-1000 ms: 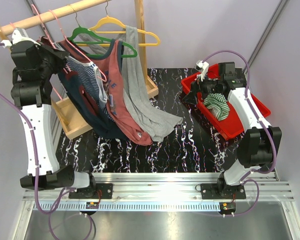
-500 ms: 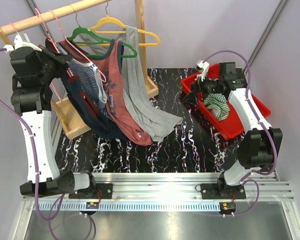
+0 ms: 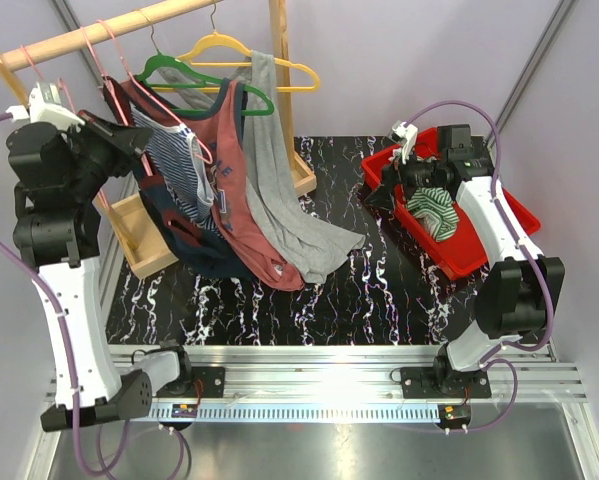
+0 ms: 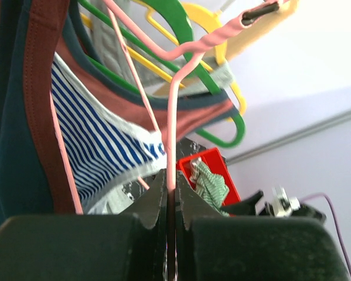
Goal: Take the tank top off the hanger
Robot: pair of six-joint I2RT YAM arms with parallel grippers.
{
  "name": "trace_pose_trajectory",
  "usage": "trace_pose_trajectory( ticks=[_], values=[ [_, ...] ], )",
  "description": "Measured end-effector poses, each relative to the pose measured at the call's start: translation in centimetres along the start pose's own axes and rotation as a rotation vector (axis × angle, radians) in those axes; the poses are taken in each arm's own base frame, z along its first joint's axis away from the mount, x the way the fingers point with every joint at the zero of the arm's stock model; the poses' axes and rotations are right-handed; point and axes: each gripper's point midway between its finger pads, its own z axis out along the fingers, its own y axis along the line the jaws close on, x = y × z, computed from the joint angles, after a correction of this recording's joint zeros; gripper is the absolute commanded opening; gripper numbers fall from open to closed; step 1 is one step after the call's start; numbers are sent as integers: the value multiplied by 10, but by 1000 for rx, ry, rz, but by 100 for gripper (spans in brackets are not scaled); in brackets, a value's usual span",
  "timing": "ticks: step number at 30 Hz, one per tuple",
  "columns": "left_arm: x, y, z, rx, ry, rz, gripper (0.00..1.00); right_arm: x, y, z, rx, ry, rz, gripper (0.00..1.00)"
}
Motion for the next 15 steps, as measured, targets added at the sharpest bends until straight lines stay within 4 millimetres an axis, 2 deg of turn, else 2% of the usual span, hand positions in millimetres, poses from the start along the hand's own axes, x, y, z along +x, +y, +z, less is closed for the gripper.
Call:
trace_pose_trajectory(
  ticks=[15],
  values=[
    [51,-31,-82,215,67,98,0,2,10,-1,-49,1,-1,100]
  ],
)
